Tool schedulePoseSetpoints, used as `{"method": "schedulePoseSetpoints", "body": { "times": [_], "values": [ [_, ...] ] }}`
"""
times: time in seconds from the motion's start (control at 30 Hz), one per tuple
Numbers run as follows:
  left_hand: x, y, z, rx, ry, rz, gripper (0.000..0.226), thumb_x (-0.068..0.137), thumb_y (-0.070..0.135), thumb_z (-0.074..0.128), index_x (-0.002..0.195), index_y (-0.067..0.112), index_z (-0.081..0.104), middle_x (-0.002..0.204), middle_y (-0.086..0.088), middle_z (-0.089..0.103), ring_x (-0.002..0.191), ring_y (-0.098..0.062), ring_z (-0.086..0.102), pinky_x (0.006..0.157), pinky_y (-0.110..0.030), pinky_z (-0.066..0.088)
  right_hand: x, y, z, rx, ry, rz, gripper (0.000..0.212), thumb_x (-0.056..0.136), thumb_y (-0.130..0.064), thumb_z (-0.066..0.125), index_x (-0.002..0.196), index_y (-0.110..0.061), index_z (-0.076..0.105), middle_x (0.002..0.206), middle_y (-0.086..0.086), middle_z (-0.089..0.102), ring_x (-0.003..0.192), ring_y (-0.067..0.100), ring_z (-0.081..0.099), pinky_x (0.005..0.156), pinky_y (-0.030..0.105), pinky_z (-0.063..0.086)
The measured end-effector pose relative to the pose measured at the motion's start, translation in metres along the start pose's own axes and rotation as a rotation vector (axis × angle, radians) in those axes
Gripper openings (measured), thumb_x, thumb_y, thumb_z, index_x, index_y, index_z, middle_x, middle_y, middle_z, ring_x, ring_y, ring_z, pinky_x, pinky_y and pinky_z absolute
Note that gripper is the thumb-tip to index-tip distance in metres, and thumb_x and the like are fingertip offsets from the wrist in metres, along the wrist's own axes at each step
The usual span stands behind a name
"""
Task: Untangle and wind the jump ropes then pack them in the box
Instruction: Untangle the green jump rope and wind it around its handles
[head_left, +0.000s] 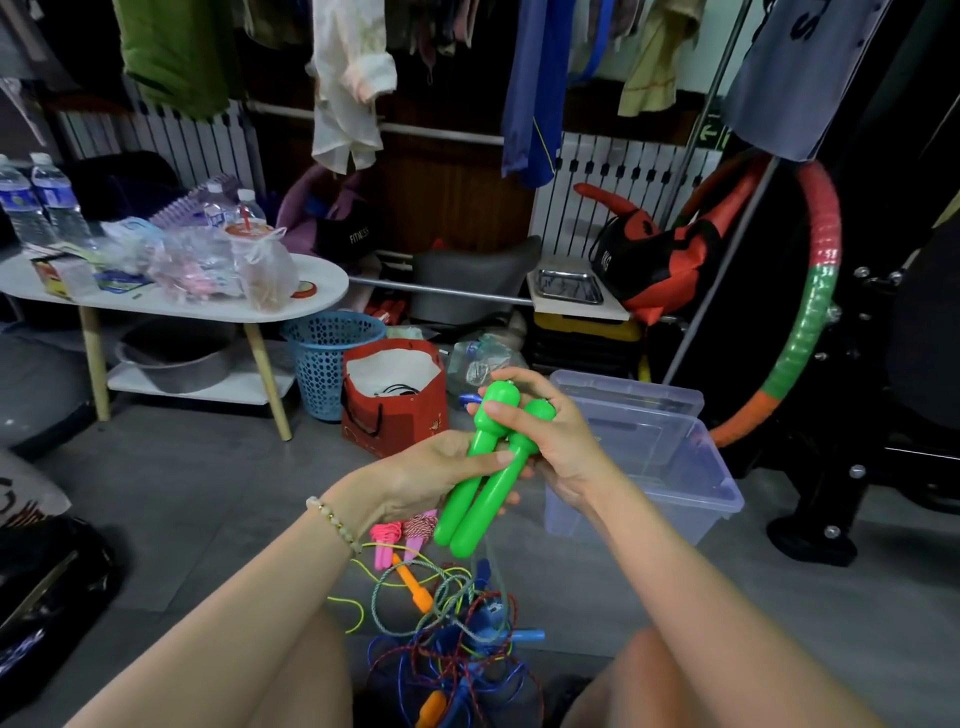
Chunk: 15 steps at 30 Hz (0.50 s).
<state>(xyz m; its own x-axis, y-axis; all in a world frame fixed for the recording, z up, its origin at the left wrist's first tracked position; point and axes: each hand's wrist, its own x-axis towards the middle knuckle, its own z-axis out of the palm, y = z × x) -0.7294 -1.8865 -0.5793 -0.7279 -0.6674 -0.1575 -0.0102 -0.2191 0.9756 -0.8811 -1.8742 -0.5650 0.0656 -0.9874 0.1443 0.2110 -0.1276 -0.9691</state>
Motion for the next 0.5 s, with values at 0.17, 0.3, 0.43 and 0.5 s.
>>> {"method": "schedulePoseSetpoints", "body": {
  "times": [0.17,0.3,0.43,0.5],
  "values": [
    [-0.004,-0.008,0.002,0.091,0.075,0.014,0.017,0.093,0.015,0.056,0.107,0.006,0.059,0.094,-0.004,0.072,0.081,-0.018,0.071,0.072,-0.029,0.058,-0.002,0.009,0.003,-0.108,0.066,-0.022,0.019,0.084,-0.006,0.065,0.099,-0.016,0.059,0.087,0.003,0.065,0.081,0.017,0.065,0.067,0.024,0.053],
    [-0.004,-0.022,0.002,0.332,0.253,0.058,0.064,0.071,0.016,0.083,0.115,0.011,0.036,0.085,-0.011,0.071,0.079,-0.027,0.072,0.075,-0.043,0.058,0.000,0.005,0.000,-0.165,0.141,-0.051,0.018,0.084,-0.009,0.066,0.099,-0.016,0.060,0.085,-0.005,0.066,0.077,0.008,0.065,0.073,0.019,0.051],
    [-0.002,-0.022,-0.001,0.447,0.298,0.213,0.060,0.073,0.018,0.081,0.119,0.025,0.043,0.086,-0.013,0.071,0.077,-0.026,0.071,0.078,-0.044,0.057,0.002,0.001,0.001,-0.164,0.146,-0.070,0.019,0.084,-0.007,0.066,0.100,-0.014,0.059,0.085,-0.005,0.065,0.073,0.001,0.063,0.069,0.015,0.049],
    [-0.002,-0.017,-0.001,0.558,0.284,0.252,0.028,0.078,0.018,0.076,0.095,0.021,0.054,0.085,-0.018,0.069,0.075,-0.026,0.069,0.076,-0.047,0.055,0.002,0.000,0.001,-0.163,0.126,-0.072,0.020,0.083,-0.006,0.067,0.099,-0.015,0.059,0.085,-0.004,0.065,0.073,0.003,0.064,0.068,0.018,0.051]
  ]
}}
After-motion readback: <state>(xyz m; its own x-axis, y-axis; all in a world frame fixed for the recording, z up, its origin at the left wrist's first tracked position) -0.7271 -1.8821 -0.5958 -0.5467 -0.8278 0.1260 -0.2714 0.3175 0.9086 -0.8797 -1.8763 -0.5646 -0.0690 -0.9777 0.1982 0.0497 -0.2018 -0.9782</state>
